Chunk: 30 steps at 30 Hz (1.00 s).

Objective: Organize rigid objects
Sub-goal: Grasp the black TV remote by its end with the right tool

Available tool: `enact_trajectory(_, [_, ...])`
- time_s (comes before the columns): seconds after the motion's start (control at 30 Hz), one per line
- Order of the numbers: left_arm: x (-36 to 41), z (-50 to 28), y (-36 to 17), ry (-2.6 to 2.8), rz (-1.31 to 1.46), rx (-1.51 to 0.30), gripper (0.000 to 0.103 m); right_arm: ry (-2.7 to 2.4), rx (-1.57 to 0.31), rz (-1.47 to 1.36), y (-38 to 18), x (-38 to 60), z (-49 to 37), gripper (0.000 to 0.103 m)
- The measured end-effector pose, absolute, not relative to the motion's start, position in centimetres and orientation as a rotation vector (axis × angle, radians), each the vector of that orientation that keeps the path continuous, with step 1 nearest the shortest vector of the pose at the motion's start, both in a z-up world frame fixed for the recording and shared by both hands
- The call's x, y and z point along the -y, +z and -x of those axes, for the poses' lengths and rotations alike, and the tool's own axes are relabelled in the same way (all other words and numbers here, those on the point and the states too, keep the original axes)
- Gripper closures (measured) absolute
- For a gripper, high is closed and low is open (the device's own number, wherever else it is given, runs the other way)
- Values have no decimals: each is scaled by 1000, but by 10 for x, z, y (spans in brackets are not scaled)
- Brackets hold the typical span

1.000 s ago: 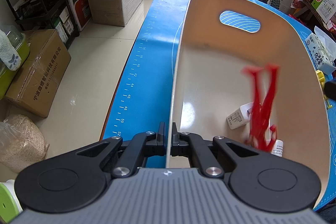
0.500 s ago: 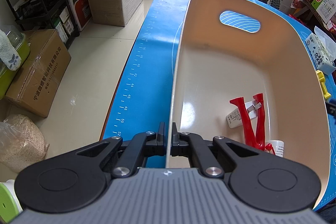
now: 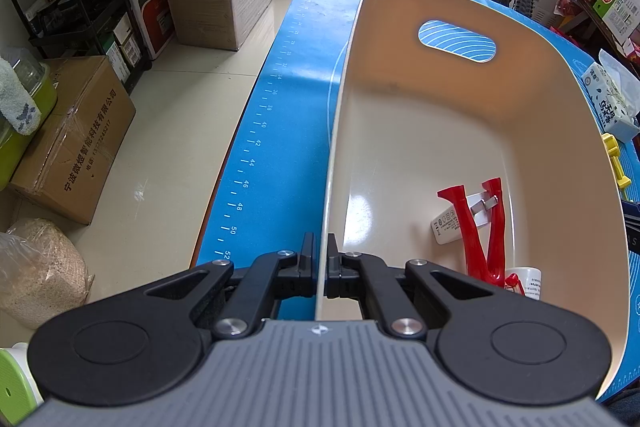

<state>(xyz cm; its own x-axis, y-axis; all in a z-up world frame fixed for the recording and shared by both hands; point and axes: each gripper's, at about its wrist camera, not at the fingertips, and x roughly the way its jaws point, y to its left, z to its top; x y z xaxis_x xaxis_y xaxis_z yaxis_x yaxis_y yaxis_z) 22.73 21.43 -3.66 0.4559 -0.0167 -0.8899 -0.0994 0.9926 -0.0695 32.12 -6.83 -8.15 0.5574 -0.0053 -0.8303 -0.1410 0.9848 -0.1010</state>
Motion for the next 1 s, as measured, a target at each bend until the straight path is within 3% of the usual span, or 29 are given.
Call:
enact_trajectory(0.4, [-214, -227, -37, 52, 116, -1097, 99, 31, -1039, 87, -102, 91, -337, 56])
enact_trajectory(0.43, [-214, -227, -37, 52, 116, -1097, 99, 40, -1039, 82, -103, 92, -337, 58])
enact_trajectory(0.47, [-214, -227, -37, 52, 116, -1097, 99, 57, -1037, 75, -103, 92, -337, 70])
enact_trajectory(0.5, [-215, -227, -37, 53, 116, -1097, 99, 71, -1041, 67, -103, 91, -337, 72])
enact_trajectory(1.0, [-214, -227, -37, 52, 117, -1097, 99, 47, -947, 43, -83, 91, -319, 73])
